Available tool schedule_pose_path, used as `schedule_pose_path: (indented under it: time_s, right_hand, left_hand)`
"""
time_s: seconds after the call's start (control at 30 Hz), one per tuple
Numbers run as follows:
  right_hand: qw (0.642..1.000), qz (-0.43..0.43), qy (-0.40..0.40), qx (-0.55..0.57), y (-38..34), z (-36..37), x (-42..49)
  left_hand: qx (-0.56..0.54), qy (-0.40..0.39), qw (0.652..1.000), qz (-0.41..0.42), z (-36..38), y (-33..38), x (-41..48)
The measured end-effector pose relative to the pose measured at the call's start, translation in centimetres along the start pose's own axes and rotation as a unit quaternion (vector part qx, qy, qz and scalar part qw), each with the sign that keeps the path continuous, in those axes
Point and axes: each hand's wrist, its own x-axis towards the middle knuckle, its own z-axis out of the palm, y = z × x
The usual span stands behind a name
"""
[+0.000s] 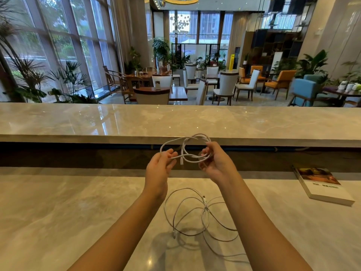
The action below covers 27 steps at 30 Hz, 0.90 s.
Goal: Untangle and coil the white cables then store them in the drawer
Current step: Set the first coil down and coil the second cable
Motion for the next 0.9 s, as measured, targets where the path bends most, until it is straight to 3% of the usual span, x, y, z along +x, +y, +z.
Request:
schedule_pose_path:
  time_s: [0.13, 0.27, 0.37, 0.5, 0.53, 0.6, 0.67, 0.73, 0.9]
  right_hand:
    - [1.0, -0.003, 0.008, 0.023, 0.5, -0.2, 0.3]
    - [0.997, -0.037, 0.009, -0.063, 0.6, -0.3, 0.2]
    - [0.982, -0.077, 0.03, -0.173, 0.6, -0.4, 0.3]
    - [0.942, -0.129, 0.054, -0.306, 1.1, -0.7, 0.7]
    - [0.934, -0.134, 0.066, -0.324, 1.1, -0.9, 1.0]
    - [0.921, -0.135, 0.109, -0.349, 1.0, -1.3, 1.7]
    - [0.92, -0.126, 0.134, -0.346, 0.8, -1.8, 2.0]
    - [0.926, -0.13, 0.105, -0.34, 0.7, -2.2, 2.1]
    - [0.913, -0.182, -0.04, -0.363, 0.7, -2.4, 0.6]
  left_hand:
    - [-0.257, -0.007, 0.962, -0.092, -0.3, 0.9, -0.7]
    - [-0.335, -0.033, 0.936, -0.101, -0.8, 2.1, -0.7]
    - [-0.256, -0.066, 0.962, -0.065, -1.2, 2.2, -0.8]
    - [-0.006, -0.084, 0.996, 0.009, -1.1, 2.3, -0.5]
    - [0.019, -0.076, 0.996, 0.031, -0.9, 2.4, -0.5]
    - [-0.037, -0.071, 0.995, 0.054, -0.7, 2.4, -0.7]
    - [-0.151, -0.068, 0.986, 0.033, -0.7, 2.2, -0.9]
    - [-0.204, -0.039, 0.978, 0.003, -0.9, 2.0, -0.8]
    - [-0.05, 0.079, 0.983, -0.158, -1.3, 2.0, 2.9]
